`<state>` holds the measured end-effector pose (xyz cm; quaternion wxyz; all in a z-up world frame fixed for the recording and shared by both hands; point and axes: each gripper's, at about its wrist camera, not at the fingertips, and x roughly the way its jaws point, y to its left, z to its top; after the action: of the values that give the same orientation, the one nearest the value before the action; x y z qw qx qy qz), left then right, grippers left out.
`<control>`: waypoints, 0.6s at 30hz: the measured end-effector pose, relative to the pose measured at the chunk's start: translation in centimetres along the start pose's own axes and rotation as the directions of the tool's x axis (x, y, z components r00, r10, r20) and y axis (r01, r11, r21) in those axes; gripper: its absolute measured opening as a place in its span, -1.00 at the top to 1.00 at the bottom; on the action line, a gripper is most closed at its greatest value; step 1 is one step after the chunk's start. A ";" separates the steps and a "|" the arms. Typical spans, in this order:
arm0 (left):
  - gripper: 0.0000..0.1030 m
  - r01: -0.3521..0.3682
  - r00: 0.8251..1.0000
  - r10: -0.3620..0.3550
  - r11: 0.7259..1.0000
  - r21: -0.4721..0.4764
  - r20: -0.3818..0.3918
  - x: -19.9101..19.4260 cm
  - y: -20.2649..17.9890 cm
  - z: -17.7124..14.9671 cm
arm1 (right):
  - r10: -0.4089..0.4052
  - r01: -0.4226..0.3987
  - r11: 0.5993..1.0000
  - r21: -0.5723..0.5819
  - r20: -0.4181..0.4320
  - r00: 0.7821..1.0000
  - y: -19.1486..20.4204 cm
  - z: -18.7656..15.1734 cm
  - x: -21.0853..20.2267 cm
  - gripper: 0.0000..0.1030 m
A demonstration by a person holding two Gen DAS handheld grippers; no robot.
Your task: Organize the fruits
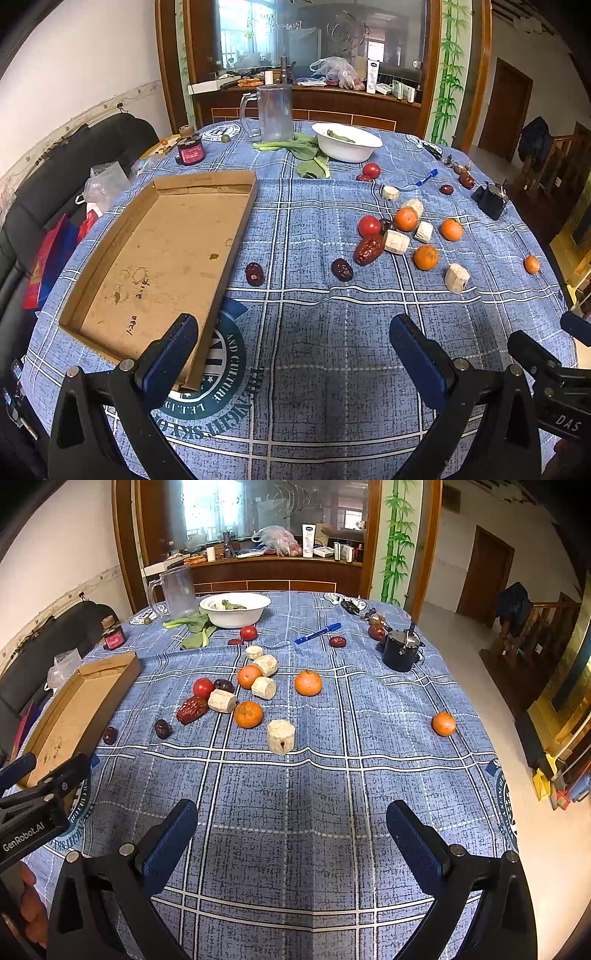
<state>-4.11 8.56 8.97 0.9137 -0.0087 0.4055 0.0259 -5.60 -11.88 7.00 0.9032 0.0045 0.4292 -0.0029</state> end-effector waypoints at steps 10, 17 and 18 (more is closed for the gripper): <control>-1.00 0.000 1.000 0.000 1.000 -0.014 0.007 -0.1 0.4 -0.2 | -0.009 0.009 1.000 -0.015 0.004 1.000 0.4 0.0 0.0 -0.99; -1.00 0.006 1.000 -0.006 1.000 -0.005 0.008 0.0 0.3 -0.3 | -0.005 0.005 1.000 -0.018 0.001 1.000 0.5 -0.1 0.2 -0.99; -1.00 0.005 1.000 -0.005 1.000 -0.006 0.009 0.0 0.3 -0.2 | -0.004 0.004 1.000 -0.020 0.001 1.000 0.6 -0.1 0.2 -0.99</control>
<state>-4.33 8.83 8.83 0.9155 -0.0121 0.4013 0.0248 -5.55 -11.33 6.80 0.9034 -0.0052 0.4288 -0.0003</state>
